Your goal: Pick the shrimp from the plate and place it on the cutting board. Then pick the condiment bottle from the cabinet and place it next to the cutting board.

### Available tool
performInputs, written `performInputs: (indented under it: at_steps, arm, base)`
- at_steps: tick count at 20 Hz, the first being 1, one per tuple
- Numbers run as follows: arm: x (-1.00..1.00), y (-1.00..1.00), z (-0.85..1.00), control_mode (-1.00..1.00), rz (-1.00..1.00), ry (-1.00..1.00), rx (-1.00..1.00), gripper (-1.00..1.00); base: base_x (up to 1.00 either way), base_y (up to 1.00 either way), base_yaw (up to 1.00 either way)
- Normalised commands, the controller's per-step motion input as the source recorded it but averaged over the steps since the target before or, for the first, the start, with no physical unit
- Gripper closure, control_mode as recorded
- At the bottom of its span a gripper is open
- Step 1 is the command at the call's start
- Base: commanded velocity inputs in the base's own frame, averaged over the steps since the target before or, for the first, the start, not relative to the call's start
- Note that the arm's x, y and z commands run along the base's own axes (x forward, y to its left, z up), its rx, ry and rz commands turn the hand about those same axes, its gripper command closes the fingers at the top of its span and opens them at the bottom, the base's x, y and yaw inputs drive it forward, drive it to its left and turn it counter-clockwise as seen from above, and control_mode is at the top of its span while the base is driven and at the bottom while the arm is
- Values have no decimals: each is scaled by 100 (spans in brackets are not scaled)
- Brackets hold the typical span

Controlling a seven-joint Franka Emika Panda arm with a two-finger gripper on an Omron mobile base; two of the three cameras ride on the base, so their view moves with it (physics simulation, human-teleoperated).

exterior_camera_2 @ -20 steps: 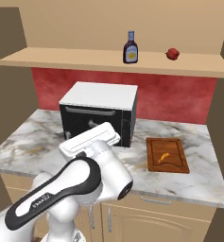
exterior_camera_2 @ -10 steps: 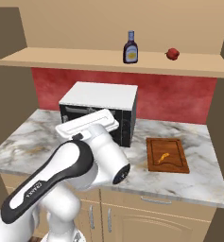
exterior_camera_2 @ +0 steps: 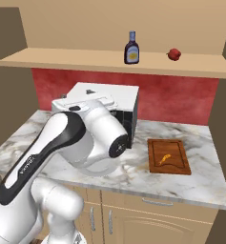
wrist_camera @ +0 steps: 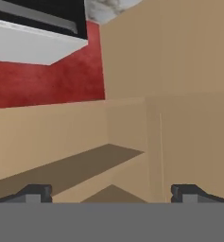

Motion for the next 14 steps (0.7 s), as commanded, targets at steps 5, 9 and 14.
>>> performInputs:
  at_steps: [5,9,14]
  arm:
    - [10,0,51,-100,0,11,1,-100]
    - [8,0,47,-100,0,9,2,-100]
    - [8,0,41,-100,0,6,3,-100]
  base:
    - [0,0,0]
    - [0,0,0]
    - [0,0,0]
